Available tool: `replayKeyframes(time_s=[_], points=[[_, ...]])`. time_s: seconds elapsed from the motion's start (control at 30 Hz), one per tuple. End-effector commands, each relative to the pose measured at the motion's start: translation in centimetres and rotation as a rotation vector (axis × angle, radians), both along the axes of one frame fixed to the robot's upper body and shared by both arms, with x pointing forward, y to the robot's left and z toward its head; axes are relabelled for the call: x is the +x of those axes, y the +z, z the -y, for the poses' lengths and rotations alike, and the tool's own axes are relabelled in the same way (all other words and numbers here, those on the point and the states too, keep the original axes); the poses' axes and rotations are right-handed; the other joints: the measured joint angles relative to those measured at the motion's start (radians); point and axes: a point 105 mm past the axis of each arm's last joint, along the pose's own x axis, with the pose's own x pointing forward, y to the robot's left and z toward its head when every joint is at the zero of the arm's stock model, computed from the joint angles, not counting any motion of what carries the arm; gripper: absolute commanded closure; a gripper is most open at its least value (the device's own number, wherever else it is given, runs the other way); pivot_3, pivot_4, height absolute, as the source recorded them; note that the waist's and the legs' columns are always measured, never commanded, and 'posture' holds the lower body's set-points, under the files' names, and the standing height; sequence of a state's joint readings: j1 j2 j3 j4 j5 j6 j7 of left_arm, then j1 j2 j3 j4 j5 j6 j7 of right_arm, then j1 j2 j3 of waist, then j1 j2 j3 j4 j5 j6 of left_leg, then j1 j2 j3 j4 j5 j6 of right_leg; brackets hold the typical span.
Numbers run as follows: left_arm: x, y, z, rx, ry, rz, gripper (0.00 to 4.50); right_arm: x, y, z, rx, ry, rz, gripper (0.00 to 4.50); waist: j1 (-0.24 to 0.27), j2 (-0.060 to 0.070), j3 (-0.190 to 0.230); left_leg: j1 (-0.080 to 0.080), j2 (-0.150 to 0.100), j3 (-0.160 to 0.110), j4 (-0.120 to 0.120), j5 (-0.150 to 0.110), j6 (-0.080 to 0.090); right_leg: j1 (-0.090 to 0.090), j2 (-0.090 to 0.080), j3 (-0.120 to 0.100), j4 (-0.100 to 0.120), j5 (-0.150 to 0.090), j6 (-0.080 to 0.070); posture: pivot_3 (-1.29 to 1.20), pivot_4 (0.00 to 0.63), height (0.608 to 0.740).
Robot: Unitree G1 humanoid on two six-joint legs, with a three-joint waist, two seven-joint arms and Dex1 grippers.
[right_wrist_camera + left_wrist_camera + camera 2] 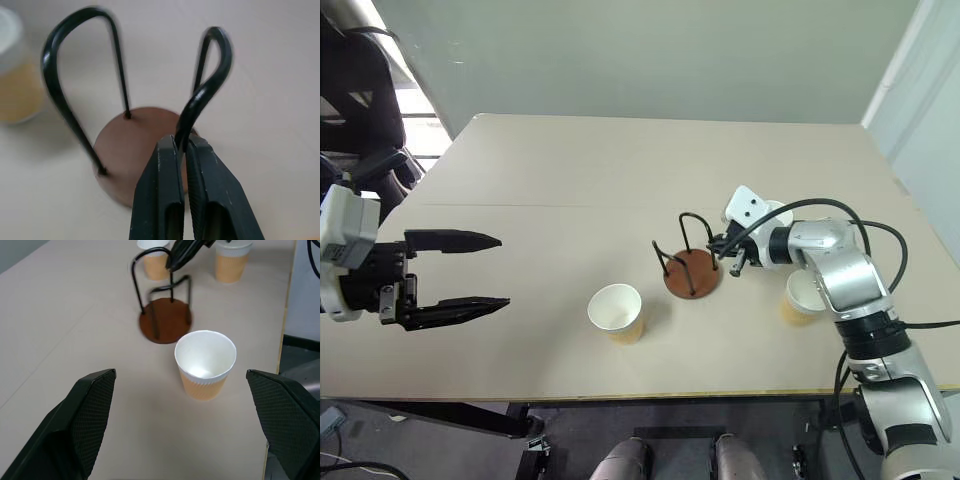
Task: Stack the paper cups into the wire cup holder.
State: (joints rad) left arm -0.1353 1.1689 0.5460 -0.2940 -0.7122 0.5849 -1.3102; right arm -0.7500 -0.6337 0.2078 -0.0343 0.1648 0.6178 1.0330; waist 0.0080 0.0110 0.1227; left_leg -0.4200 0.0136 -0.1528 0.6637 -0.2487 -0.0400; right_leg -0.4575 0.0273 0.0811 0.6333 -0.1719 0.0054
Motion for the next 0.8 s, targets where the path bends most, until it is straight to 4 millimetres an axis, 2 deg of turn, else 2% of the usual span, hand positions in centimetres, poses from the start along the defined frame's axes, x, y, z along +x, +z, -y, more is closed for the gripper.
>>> replayKeyframes(time_s=[0.03, 0.2, 0.3, 0.5, 0.7, 0.8], points=[[0.1, 0.9, 0.1, 0.028, -0.020, 0.038, 0.00, -0.6, 2.2, 0.6, 0.040, 0.053, 0.066, 4.41, -0.003, 0.000, 0.000, 0.000, 0.000, 0.000, 0.000, 0.001, 0.000, 0.000, 0.000, 0.000, 0.000, 0.000, 0.000, 0.00, 0.150, 0.740], [0.3, 1.0, 0.2, 0.033, -0.033, 0.039, 0.00, -3.0, 2.0, 0.4, 0.065, 0.200, 0.027, 4.41, -0.004, 0.000, 0.000, 0.001, 0.001, 0.000, 0.000, 0.001, 0.001, 0.000, 0.002, 0.001, 0.001, 0.000, -0.001, 0.00, 0.150, 0.740], [0.3, 1.1, 0.2, 0.036, -0.036, 0.039, 0.00, -5.1, 1.5, -0.3, 0.095, 0.306, -0.017, 4.41, -0.004, 0.000, 0.000, 0.001, 0.002, 0.001, 0.000, 0.001, 0.001, 0.000, 0.003, 0.001, 0.001, 0.000, -0.002, 0.00, 0.150, 0.740], [0.3, 1.1, 0.1, 0.040, -0.037, 0.036, 0.00, -7.6, 1.0, -1.1, 0.146, 0.424, -0.072, 4.41, -0.005, 0.000, 0.000, 0.001, 0.002, 0.002, 0.000, 0.002, 0.001, 0.001, 0.003, 0.001, 0.000, 0.000, -0.002, 0.00, 0.150, 0.740], [0.3, 1.1, 0.1, 0.041, -0.037, 0.035, 0.00, -8.8, 0.4, -1.8, 0.151, 0.510, -0.095, 4.41, -0.004, 0.000, 0.000, 0.001, 0.002, 0.002, 0.001, 0.002, 0.000, 0.001, 0.003, 0.001, 0.000, 0.000, -0.002, 0.00, 0.150, 0.740], [0.3, 1.1, 0.2, 0.041, -0.038, 0.034, 0.00, -8.7, -0.1, -2.2, 0.134, 0.532, -0.096, 4.41, -0.005, -0.001, 0.000, 0.001, 0.002, 0.001, 0.001, 0.003, 0.000, 0.001, 0.003, 0.001, 0.000, 0.000, -0.002, 0.00, 0.150, 0.740]])
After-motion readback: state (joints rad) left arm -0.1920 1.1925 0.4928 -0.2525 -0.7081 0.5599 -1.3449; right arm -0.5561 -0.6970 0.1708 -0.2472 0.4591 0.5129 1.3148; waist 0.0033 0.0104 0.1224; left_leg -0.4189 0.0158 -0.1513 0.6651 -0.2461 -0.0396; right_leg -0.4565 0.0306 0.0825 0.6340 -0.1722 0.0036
